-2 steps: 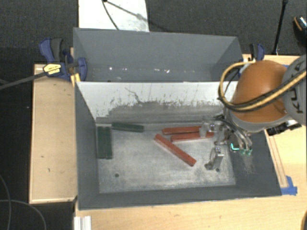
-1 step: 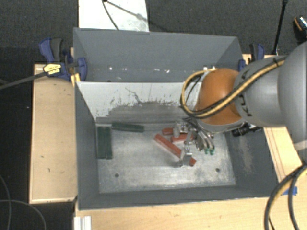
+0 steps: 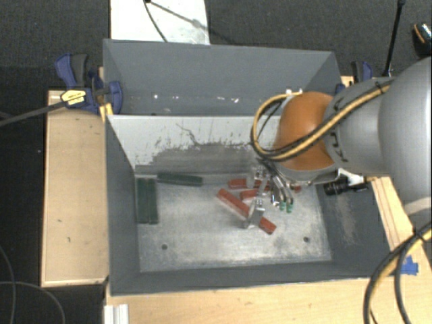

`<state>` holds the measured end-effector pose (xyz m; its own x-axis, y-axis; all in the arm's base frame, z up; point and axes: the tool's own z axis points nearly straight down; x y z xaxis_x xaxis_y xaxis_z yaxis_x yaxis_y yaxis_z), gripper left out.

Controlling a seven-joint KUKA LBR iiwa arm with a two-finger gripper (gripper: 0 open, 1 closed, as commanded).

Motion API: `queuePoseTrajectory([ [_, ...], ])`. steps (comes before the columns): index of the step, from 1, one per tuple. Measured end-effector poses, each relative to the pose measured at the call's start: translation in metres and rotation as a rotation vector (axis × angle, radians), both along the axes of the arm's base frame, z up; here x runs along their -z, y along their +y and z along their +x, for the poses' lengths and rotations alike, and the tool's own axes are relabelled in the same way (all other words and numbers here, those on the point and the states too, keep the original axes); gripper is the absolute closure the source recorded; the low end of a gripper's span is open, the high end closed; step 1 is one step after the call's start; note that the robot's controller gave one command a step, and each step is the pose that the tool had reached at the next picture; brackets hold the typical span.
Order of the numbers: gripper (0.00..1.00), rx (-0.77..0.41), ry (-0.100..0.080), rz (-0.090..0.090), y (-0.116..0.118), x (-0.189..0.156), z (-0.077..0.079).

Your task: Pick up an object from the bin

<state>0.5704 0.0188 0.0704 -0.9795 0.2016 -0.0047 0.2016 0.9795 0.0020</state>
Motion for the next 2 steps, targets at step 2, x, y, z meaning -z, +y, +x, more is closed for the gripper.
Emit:
queuePoseTrajectory([
  [2, 1.0, -0.04, -0.007, -0.002, 0.022, -0.002, 0.005],
])
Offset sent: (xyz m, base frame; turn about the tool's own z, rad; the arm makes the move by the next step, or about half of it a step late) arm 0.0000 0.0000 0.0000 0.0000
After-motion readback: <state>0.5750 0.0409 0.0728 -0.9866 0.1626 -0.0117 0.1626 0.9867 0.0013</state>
